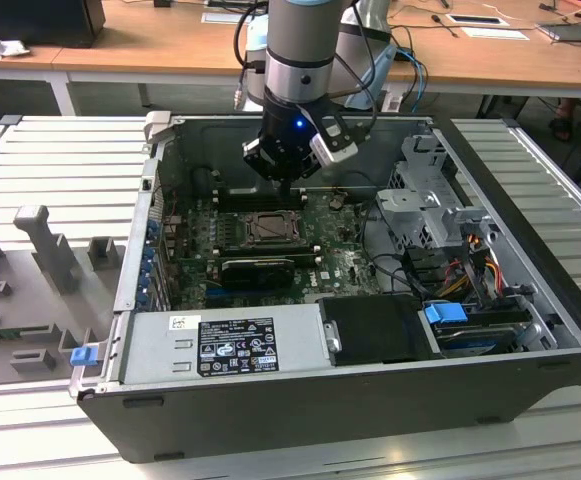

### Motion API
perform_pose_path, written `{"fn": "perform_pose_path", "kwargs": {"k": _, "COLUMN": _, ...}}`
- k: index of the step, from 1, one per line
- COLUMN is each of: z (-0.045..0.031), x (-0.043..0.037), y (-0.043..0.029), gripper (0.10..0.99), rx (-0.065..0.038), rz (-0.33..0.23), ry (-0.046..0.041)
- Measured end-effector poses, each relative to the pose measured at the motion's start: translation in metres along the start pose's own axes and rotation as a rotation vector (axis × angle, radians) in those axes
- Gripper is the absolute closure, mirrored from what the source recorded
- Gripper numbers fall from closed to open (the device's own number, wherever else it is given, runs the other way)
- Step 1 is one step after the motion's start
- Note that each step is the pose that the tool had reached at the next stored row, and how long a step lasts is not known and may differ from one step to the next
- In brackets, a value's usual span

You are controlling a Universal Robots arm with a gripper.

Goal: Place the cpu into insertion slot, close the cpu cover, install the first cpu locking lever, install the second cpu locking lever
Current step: 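Install the second cpu locking lever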

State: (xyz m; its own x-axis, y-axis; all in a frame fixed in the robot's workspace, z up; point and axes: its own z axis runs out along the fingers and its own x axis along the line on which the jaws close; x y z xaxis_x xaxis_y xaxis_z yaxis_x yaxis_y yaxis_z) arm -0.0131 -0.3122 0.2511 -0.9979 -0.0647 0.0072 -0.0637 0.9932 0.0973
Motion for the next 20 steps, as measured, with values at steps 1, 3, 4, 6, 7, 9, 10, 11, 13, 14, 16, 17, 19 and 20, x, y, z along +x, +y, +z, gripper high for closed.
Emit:
{"fn": "perform_pose_path", "kwargs": {"k": 1, "z": -0.0001, "x": 0.0000, "y": -0.0002, "gripper": 0.980, "rx": 0.000, "rz": 0.000, "ry": 0.0001}}
{"fn": "perform_pose_path", "kwargs": {"k": 3, "z": -0.0003, "x": 0.0001, "y": -0.0009, "gripper": 0.980, "rx": 0.000, "rz": 0.000, "ry": 0.0002}}
{"fn": "perform_pose_path", "kwargs": {"k": 4, "z": -0.0003, "x": 0.0001, "y": -0.0013, "gripper": 0.980, "rx": 0.000, "rz": 0.000, "ry": 0.0002}}
{"fn": "perform_pose_path", "kwargs": {"k": 6, "z": -0.0004, "x": 0.0002, "y": -0.0024, "gripper": 0.980, "rx": 0.000, "rz": 0.000, "ry": 0.0002}}
{"fn": "perform_pose_path", "kwargs": {"k": 7, "z": -0.0005, "x": 0.0002, "y": -0.0030, "gripper": 0.980, "rx": 0.000, "rz": 0.000, "ry": 0.0001}}
{"fn": "perform_pose_path", "kwargs": {"k": 9, "z": -0.0009, "x": 0.0003, "y": -0.0034, "gripper": 0.980, "rx": 0.000, "rz": 0.000, "ry": 0.0002}}
{"fn": "perform_pose_path", "kwargs": {"k": 10, "z": -0.0019, "x": 0.0003, "y": -0.0033, "gripper": 0.980, "rx": 0.000, "rz": 0.000, "ry": 0.0002}}
{"fn": "perform_pose_path", "kwargs": {"k": 11, "z": -0.0030, "x": 0.0003, "y": -0.0033, "gripper": 0.980, "rx": 0.000, "rz": 0.000, "ry": 0.0002}}
{"fn": "perform_pose_path", "kwargs": {"k": 13, "z": -0.0059, "x": 0.0003, "y": -0.0030, "gripper": 0.980, "rx": 0.000, "rz": 0.000, "ry": 0.0002}}
{"fn": "perform_pose_path", "kwargs": {"k": 14, "z": -0.0072, "x": 0.0003, "y": -0.0029, "gripper": 0.980, "rx": 0.000, "rz": 0.000, "ry": 0.0001}}
{"fn": "perform_pose_path", "kwargs": {"k": 16, "z": -0.0088, "x": 0.0003, "y": -0.0028, "gripper": 0.980, "rx": 0.000, "rz": 0.000, "ry": 0.0001}}
{"fn": "perform_pose_path", "kwargs": {"k": 17, "z": -0.0088, "x": 0.0003, "y": -0.0031, "gripper": 0.980, "rx": 0.000, "rz": 0.000, "ry": 0.0000}}
{"fn": "perform_pose_path", "kwargs": {"k": 19, "z": -0.0091, "x": 0.0004, "y": -0.0047, "gripper": 0.980, "rx": 0.000, "rz": 0.000, "ry": 0.0002}}
{"fn": "perform_pose_path", "kwargs": {"k": 20, "z": -0.0092, "x": 0.0006, "y": -0.0066, "gripper": 0.980, "rx": 0.000, "rz": 0.000, "ry": 0.0001}}
